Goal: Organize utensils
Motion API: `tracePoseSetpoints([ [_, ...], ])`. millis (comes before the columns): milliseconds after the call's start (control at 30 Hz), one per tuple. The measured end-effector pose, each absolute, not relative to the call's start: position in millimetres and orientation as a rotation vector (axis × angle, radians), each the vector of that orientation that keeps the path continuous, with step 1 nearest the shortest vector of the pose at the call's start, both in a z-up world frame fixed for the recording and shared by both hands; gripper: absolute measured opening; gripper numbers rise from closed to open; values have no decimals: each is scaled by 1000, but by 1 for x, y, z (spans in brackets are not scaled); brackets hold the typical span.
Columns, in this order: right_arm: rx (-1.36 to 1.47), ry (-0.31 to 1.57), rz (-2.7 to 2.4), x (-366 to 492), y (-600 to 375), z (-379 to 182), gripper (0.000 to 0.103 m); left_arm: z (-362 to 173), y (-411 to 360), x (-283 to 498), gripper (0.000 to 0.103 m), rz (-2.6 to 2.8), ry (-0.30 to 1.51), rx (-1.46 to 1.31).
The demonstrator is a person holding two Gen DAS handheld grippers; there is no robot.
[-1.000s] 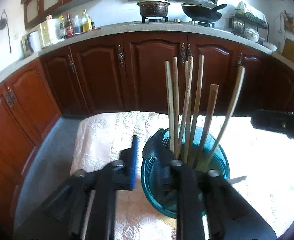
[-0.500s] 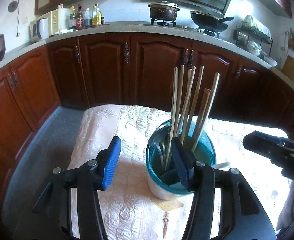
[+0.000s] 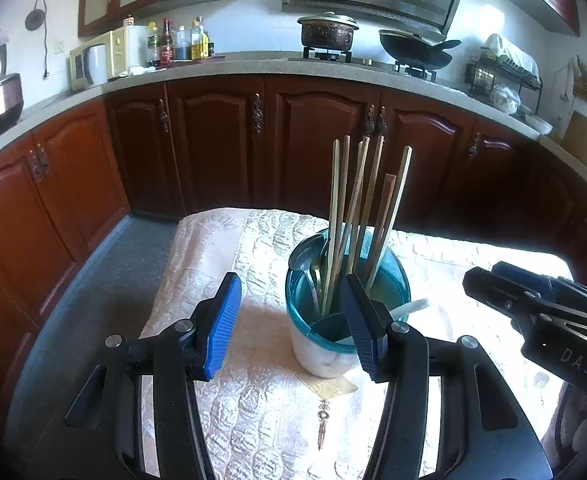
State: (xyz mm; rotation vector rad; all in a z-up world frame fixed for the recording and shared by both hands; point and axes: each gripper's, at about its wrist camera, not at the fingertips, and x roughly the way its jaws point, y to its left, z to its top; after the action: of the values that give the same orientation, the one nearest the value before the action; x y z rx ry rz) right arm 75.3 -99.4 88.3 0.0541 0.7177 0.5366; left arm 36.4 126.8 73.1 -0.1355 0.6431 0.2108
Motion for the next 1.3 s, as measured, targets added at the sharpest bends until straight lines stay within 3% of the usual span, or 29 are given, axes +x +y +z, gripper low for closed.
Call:
tracePoseSetpoints([
  [800,6,627,526,41,-88,121,56,101,115,1,52,253,562,-101],
  [1300,-20,598,486,23,-83,138,67,117,117,-21,52,257,498,-110],
])
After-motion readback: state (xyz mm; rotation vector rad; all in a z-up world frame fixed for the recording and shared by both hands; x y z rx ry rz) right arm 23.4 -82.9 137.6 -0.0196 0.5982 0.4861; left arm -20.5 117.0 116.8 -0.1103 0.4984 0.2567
